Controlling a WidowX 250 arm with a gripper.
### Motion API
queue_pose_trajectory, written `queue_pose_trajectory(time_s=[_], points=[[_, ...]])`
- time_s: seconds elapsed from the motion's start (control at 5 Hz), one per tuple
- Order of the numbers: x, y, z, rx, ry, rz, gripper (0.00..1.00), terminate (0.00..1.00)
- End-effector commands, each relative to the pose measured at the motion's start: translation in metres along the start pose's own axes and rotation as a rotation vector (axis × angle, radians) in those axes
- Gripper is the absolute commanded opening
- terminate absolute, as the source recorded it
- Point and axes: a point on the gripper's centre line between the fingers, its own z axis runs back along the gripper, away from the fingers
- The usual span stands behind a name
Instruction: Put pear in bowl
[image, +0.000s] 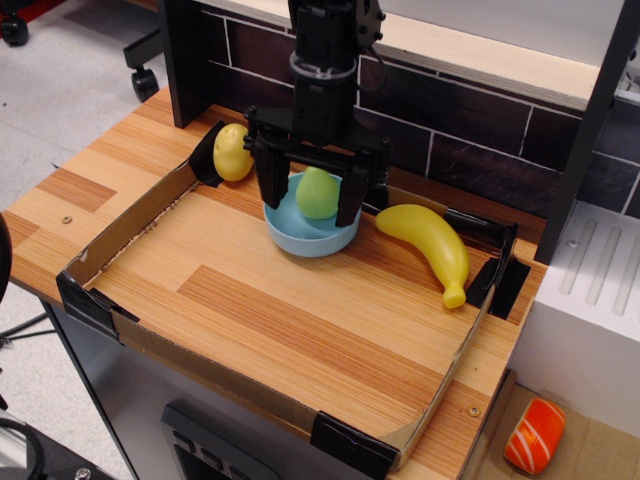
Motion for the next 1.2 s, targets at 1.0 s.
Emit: queue_pose_trajectory(time_s=[1.0], points=[[-0.005,0.019,0.094,-0.047,-0.149,0.072,1.00,0.00]])
